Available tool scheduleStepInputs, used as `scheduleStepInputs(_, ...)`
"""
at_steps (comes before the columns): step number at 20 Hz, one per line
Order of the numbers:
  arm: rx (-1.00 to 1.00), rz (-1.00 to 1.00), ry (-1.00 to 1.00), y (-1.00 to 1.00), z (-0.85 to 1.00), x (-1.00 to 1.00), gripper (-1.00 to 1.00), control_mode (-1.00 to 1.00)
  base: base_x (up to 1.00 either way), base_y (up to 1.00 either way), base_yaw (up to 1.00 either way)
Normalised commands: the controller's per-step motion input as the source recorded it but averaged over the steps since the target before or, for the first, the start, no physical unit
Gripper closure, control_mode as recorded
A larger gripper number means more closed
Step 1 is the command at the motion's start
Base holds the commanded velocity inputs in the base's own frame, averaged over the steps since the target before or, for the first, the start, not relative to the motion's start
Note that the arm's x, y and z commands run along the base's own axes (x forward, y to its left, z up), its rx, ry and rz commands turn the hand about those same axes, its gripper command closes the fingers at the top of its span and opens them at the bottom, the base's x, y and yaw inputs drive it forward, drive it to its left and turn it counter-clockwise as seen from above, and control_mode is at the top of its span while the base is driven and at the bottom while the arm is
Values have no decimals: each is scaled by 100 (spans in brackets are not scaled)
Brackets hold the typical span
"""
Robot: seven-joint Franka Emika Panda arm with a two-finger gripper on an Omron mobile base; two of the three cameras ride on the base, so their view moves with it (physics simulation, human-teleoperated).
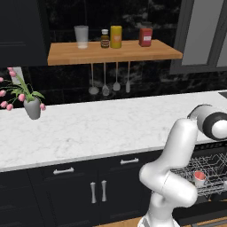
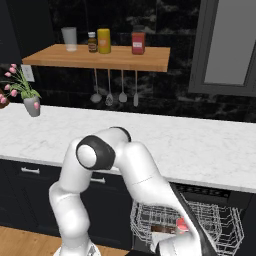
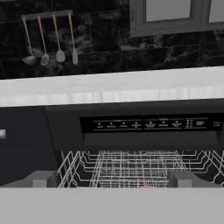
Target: Pick up the cup and bowl from the counter, place them in the dishwasher, and close the dishwasher door.
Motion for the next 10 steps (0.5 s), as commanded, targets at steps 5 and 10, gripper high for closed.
scheduleStepInputs(5,0,0,-32,9,9,-50,-100,-100,0,0,0)
scheduleStepInputs(10,5,0,-1,-8,28,-1,-100,-100,0,0,0)
